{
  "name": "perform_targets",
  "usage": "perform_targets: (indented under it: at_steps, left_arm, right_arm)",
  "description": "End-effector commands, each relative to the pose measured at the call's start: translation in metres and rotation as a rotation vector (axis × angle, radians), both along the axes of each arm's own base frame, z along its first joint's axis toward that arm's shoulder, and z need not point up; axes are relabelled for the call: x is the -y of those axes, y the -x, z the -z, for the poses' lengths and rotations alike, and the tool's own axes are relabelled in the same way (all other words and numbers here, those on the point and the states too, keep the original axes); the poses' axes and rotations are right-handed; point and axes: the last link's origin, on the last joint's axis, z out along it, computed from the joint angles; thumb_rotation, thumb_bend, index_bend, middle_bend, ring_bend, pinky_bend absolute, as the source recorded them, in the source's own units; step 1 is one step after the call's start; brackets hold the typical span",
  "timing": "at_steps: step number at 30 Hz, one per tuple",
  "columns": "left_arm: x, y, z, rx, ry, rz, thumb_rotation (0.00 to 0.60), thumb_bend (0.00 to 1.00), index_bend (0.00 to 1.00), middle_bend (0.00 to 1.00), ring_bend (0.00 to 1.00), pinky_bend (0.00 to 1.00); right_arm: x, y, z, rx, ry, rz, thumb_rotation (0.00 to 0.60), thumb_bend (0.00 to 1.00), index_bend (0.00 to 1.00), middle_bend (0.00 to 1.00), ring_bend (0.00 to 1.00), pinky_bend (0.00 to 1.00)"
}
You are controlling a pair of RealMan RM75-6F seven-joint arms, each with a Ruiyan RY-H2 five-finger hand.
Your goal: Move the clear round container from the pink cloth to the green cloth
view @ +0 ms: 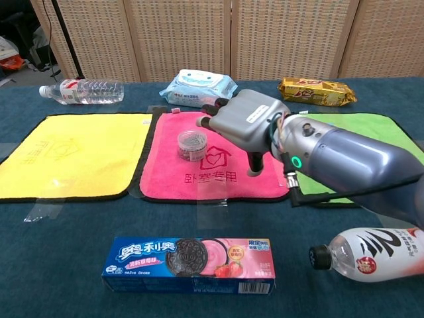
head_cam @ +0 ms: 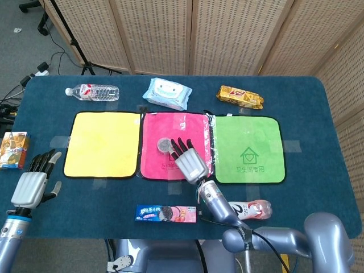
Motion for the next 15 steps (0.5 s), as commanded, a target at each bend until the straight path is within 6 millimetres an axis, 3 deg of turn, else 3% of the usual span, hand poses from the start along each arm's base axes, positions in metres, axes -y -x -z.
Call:
perform_targets:
  at_steps: [1, 15]
  left_arm:
    - [-0.001, 0.001, 0.001, 0.002, 0.005, -0.003, 0.600, 0.44, 0.00, 0.00, 0.00, 0.05]
    - [-0.005, 0.006, 0.005, 0.025, 0.035, -0.026, 0.600, 0.44, 0.00, 0.00, 0.00, 0.05]
  right_arm:
    - [0.003, -0.011, 0.010, -0.005, -0.011, -0.002, 0.600, 0.21, 0.02, 0.00, 0.00, 0.17]
    - [0.015, -0.031, 0.045, -0.054, -0.051, -0.010, 0.600, 0.21, 0.03, 0.00, 0.00, 0.17]
